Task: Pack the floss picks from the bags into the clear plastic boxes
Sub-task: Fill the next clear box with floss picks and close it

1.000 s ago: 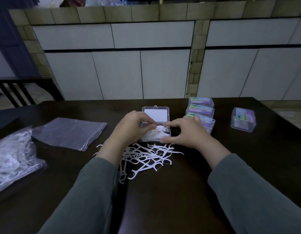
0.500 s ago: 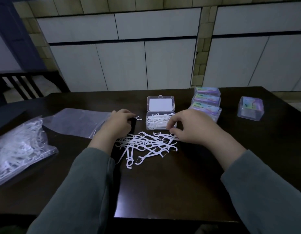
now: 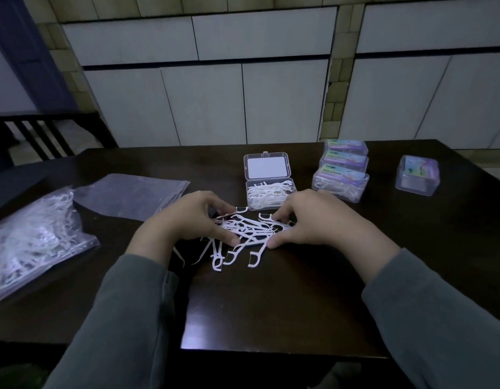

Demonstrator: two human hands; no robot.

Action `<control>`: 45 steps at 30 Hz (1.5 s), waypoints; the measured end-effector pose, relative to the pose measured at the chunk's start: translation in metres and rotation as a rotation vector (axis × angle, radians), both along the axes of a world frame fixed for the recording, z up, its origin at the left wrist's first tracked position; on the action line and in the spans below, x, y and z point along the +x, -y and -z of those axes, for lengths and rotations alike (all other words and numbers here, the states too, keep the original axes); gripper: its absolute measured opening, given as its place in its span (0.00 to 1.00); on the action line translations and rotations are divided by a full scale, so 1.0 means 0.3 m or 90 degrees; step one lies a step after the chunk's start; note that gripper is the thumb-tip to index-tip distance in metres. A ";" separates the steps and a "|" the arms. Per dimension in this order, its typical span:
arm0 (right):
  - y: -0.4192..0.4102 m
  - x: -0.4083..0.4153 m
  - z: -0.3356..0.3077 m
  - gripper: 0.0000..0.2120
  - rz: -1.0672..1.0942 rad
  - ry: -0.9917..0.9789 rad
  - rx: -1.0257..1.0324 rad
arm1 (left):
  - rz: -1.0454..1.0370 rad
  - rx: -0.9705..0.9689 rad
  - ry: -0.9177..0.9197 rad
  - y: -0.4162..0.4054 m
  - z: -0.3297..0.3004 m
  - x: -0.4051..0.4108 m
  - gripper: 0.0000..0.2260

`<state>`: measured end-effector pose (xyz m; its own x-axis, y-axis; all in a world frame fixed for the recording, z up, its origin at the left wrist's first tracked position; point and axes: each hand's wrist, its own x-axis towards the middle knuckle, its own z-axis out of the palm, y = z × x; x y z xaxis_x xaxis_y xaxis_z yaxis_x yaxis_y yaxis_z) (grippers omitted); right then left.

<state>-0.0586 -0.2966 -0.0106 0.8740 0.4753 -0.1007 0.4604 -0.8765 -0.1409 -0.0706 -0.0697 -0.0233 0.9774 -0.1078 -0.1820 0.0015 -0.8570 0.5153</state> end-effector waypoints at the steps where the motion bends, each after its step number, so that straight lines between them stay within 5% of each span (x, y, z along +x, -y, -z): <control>1: -0.001 0.001 -0.001 0.29 -0.002 0.004 0.013 | -0.001 -0.007 0.012 0.001 0.005 0.003 0.31; 5: 0.003 0.002 0.002 0.15 0.006 0.005 0.051 | -0.011 -0.017 0.055 -0.013 0.028 0.023 0.15; 11: 0.004 0.006 0.019 0.07 0.004 0.027 0.057 | -0.005 0.000 0.100 -0.018 0.038 0.027 0.07; 20: 0.006 0.016 0.016 0.09 0.029 0.094 0.135 | 0.006 -0.038 0.210 -0.014 0.036 0.025 0.02; 32: 0.038 0.043 0.011 0.12 0.033 0.273 0.226 | -0.080 -0.140 0.414 -0.003 0.028 0.027 0.05; 45: 0.064 0.072 0.001 0.11 0.114 0.298 0.213 | -0.101 -0.220 0.440 0.050 0.022 0.038 0.07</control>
<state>-0.0372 -0.3159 -0.0110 0.8589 0.2562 0.4434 0.3892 -0.8893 -0.2401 -0.0592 -0.0849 -0.0300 0.8649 0.1023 0.4914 -0.3085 -0.6640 0.6811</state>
